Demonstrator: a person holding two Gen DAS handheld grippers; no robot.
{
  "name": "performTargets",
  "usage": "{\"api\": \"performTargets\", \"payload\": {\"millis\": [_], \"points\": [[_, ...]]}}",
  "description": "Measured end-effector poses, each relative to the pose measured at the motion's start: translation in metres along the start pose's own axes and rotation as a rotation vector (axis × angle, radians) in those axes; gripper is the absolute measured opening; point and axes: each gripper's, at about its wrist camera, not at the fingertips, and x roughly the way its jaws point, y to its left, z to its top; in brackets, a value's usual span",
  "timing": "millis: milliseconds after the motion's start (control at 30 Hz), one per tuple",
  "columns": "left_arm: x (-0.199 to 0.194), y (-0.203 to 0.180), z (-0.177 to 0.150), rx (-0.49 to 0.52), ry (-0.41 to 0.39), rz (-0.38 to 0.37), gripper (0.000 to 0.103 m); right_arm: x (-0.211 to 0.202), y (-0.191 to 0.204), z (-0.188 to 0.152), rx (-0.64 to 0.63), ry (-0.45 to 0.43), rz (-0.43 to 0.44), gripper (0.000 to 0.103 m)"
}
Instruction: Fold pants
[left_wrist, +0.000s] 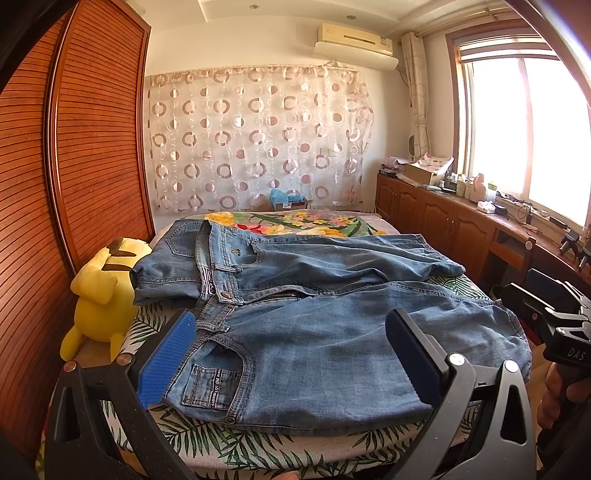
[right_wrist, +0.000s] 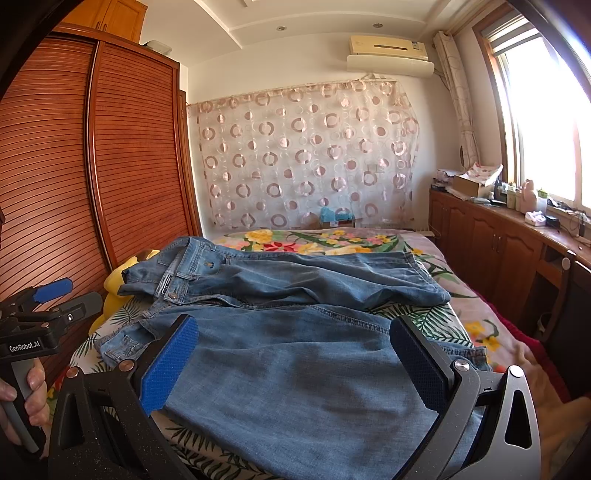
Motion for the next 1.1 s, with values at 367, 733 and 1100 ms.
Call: {"api": "performTargets", "payload": {"millis": [367,733,1100], "points": [[-0.0005,0.0006,-0.0008,-0.002,-0.001,-0.001,0.103,-0.0001,0.0005,0.0002,0.000,-0.002,0.001,0.103],[-0.0008,0.0009,-0.0013,-0.003,-0.001,-0.002,0.103,0.0005,-0.0006,0.0005,-0.001,-0.003,0.003,0.103],[0.0067,-0.0029,-0.0042,0.003,0.017,-0.009,0.103,0.0014,0.0004,-0.0005,-0.003,0.007,-0.003,0.103]]}}
